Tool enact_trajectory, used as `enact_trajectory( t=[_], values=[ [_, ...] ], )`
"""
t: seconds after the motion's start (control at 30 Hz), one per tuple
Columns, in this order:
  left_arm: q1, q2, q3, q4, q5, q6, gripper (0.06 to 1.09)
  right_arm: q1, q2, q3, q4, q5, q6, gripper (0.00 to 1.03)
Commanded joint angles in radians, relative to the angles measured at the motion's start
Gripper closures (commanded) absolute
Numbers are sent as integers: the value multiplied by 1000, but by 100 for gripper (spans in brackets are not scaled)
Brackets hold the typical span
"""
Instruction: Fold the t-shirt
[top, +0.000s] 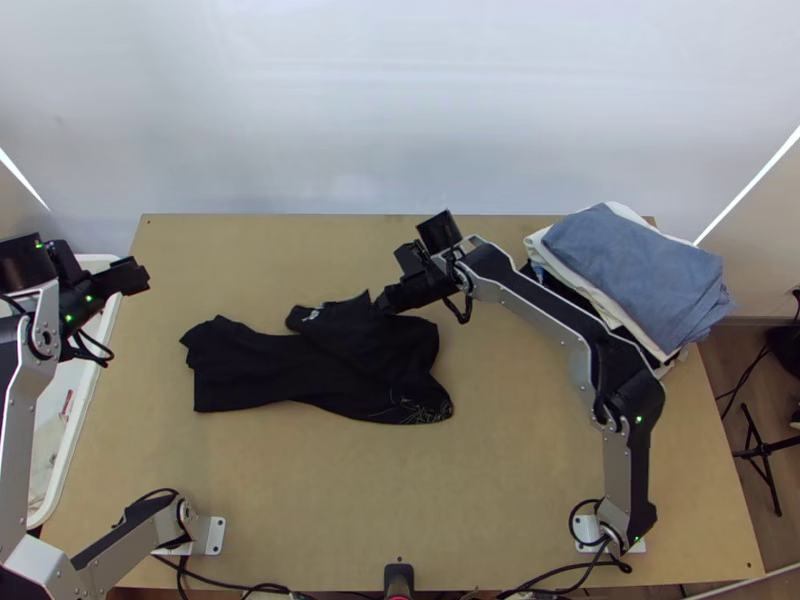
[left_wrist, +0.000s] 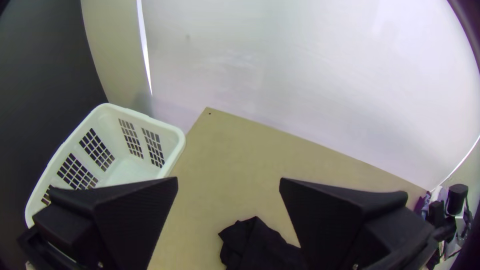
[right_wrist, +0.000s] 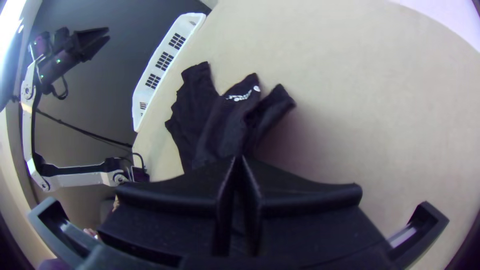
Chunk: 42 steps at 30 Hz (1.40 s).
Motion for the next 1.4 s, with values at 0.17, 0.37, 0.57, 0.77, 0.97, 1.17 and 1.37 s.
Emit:
enact_trajectory(
  t=[0.17, 0.37, 0.57, 0.77, 0.97, 1.17, 1.37],
  values=[
    [-8, 22, 3, 2, 1, 11, 10, -6, -118, -16, 6, 58, 8, 100],
    [-68, 25, -64, 0, -19, 75, 10, -41, -139, -39, 6, 86, 11, 100],
    [-113, 39, -153, 9, -19, 221, 10, -107, -171, -54, 5, 90, 10, 100],
    [-173, 134, -272, 22, -13, 330, 10, -116, -196, -88, 5, 99, 10, 100],
    [-203, 268, -282, 0, -13, 333, 10, -124, -234, -102, 0, 127, 13, 100],
    [-222, 309, -256, 58, -11, 304, 10, -121, -342, -129, -29, 125, 46, 100],
    [-235, 343, -241, 115, -8, 275, 10, -50, -461, -137, -133, 125, 43, 100]
  ],
)
